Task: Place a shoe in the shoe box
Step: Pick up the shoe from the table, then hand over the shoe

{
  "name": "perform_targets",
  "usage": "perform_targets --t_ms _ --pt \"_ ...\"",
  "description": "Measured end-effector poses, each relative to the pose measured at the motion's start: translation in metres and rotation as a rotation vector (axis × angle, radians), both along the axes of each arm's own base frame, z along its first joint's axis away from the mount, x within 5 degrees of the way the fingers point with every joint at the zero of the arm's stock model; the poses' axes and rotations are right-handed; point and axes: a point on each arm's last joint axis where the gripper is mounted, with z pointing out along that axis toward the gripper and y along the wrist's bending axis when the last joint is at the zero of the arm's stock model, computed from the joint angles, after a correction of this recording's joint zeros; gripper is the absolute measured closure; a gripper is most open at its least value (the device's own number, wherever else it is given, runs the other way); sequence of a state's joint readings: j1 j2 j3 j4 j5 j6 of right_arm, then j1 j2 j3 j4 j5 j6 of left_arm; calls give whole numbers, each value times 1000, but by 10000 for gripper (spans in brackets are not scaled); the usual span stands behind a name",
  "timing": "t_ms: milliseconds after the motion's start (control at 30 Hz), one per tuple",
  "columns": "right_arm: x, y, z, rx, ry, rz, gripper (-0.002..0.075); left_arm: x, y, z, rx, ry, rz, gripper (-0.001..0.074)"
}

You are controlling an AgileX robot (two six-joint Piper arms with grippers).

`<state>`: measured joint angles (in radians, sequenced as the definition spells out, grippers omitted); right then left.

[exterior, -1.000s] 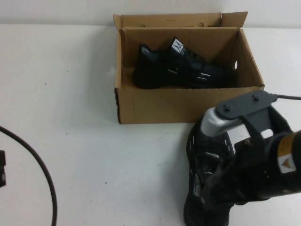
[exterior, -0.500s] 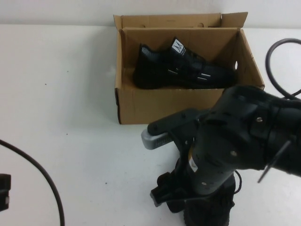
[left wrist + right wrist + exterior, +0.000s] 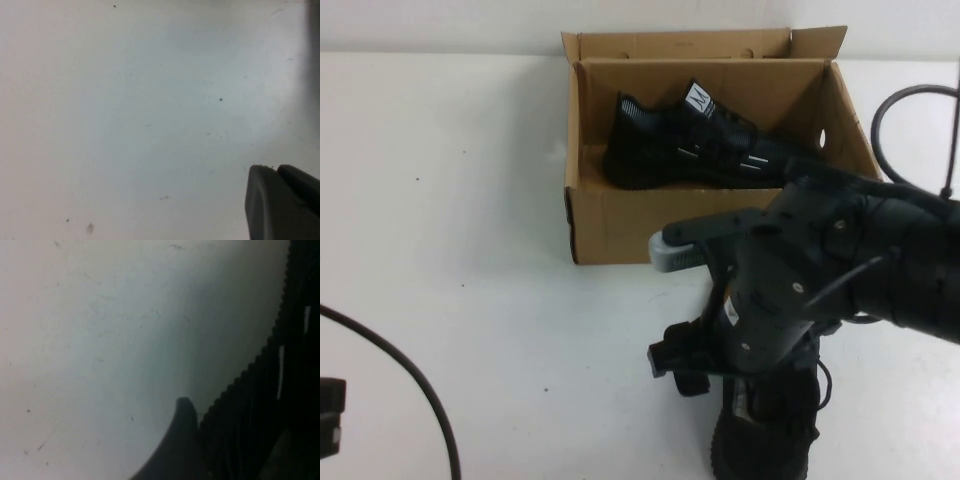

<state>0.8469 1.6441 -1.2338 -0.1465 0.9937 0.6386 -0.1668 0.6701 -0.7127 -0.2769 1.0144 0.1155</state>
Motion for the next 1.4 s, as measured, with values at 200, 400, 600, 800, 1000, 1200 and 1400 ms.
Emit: perform_targets --t_ms 200,400,600,800,1000,1200,1400 --pt "7 7 -21 -27 32 -5 221 0 0 0 -1 2 -1 736" --pt "13 13 -47 -85 79 15 298 0 0 0 -1 5 -2 736" --pt "15 13 -54 -128 81 65 665 -1 0 -1 2 18 -5 736" --pt "11 7 -28 -135 39 161 716 -2 0 -1 4 27 -8 736" --pt "0 -5 28 -107 -66 382 727 -3 -4 0 -47 37 -16 736" --pt "-19 -26 80 -90 -195 568 729 -6 -18 6 -214 44 -87 736" --pt "-39 -50 118 -100 -355 759 729 -8 -33 16 -389 36 -181 736"
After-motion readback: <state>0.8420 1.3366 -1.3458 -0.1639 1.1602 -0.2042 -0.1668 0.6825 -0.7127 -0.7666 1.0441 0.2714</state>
